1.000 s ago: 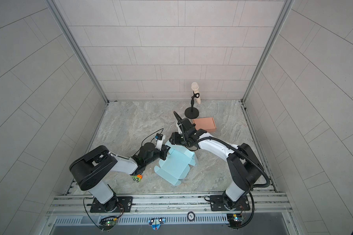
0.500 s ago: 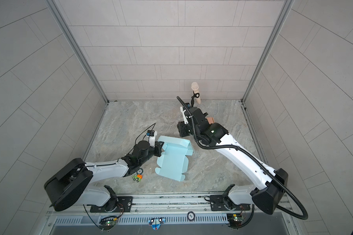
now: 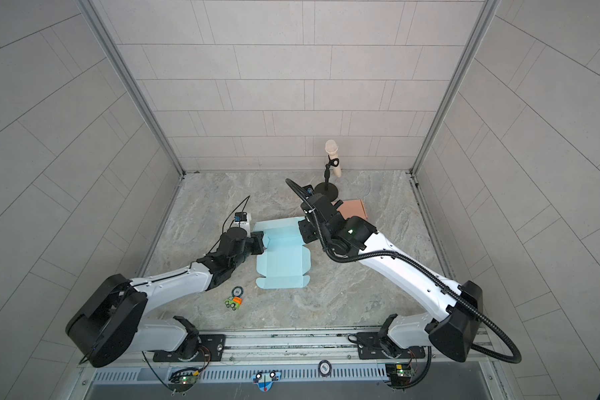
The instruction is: Fold the paper box
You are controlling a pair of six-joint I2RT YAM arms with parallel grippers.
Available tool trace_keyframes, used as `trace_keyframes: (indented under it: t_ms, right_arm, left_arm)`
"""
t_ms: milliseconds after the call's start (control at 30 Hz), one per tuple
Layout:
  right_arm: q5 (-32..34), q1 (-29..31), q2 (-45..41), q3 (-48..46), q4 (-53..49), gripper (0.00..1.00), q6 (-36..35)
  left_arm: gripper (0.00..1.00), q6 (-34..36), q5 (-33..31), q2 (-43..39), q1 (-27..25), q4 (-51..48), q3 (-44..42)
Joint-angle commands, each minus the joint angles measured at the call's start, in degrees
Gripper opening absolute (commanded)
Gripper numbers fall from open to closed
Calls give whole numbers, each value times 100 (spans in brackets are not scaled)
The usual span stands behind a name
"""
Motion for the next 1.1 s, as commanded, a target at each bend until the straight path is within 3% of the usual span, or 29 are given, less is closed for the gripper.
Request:
trace_keyframes:
  t_ms: [0, 333, 767, 1067]
  right_arm:
    - [-162, 13, 241, 203, 212, 0, -39]
    - [-61, 13, 1319, 1072, -494, 0, -56]
    - [-300, 14, 1206, 819, -231, 0, -13]
    - [-701, 49, 1606, 1321, -86, 0, -34]
  left_arm:
    - [8, -112, 150, -110, 8, 86, 13]
    - [8, -54, 214, -328, 59, -1, -47]
    - [7, -272, 639, -534, 403, 176, -237]
    - [8, -169, 806, -701, 403, 221, -295]
